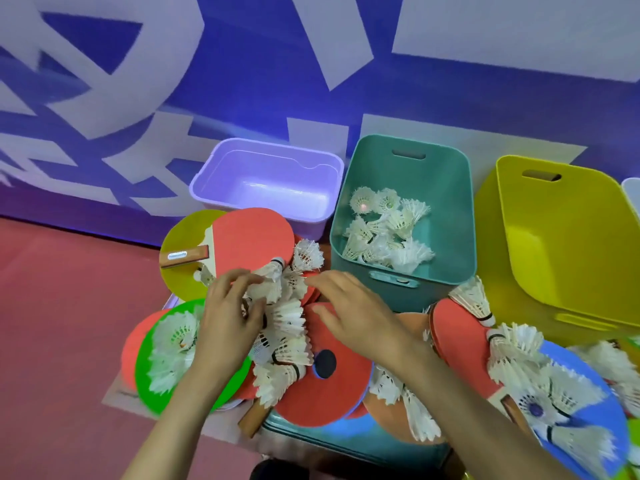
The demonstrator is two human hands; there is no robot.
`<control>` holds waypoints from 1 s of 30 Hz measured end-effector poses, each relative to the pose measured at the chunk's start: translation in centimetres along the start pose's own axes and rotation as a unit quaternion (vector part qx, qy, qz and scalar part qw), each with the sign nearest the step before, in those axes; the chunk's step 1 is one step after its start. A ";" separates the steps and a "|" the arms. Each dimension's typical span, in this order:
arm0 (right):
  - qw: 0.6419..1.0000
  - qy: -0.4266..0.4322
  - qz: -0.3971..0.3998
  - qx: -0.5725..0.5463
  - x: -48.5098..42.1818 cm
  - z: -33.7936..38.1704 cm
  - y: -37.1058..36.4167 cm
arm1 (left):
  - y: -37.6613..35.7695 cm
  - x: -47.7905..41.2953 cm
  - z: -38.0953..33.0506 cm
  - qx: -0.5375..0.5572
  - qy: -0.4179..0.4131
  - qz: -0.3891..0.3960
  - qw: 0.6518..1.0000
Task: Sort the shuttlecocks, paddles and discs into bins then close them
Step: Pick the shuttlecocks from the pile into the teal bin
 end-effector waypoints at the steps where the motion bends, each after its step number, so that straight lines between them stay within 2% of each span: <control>1: 0.999 -0.025 0.033 0.001 -0.3 -0.3 -1.0 | -0.2 0.4 0.6 -0.007 0.008 0.004 1.000; 3: 0.996 -0.050 0.071 0.002 -1.0 -0.7 -2.5 | -0.5 0.9 1.4 -0.015 0.027 0.003 1.000; 6: 0.995 -0.067 0.074 -0.026 -1.9 -0.7 -4.1 | -1.0 1.0 2.5 0.008 0.068 0.003 0.998; 9: 0.995 -0.076 0.028 -0.063 -2.8 -0.2 -5.2 | -1.9 1.0 3.3 0.041 0.087 0.026 0.995; 13: 0.995 -0.050 -0.042 -0.071 -4.4 0.6 -5.3 | -2.1 1.2 3.5 0.050 0.074 0.037 0.995; 17: 0.995 -0.057 -0.052 -0.067 -6.1 1.0 -5.2 | -2.3 1.5 4.1 0.083 0.097 0.039 0.991; 20: 0.997 -0.054 -0.047 -0.040 -7.3 1.1 -5.7 | -2.0 1.4 4.2 0.094 0.097 0.009 0.991; 24: 0.997 -0.053 -0.057 -0.014 -7.8 0.5 -5.8 | -1.8 1.0 5.0 0.023 0.084 -0.003 0.996; 27: 0.996 -0.052 -0.072 -0.003 -7.2 0.2 -4.7 | -2.5 0.1 6.4 -0.047 0.080 0.028 0.995; 30: 0.995 -0.044 -0.095 0.000 -6.5 0.1 -3.4 | -2.6 -0.6 6.8 -0.061 0.085 0.034 0.994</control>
Point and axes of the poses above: each hand's wrist, its own x-axis away from the middle knuckle, its own y-axis out of the back of the hand, z = x × y, the point moved 6 cm from there along -x, towards the middle knuckle, and after that the axes turned 14 degrees about -x, right-handed, at the moved point
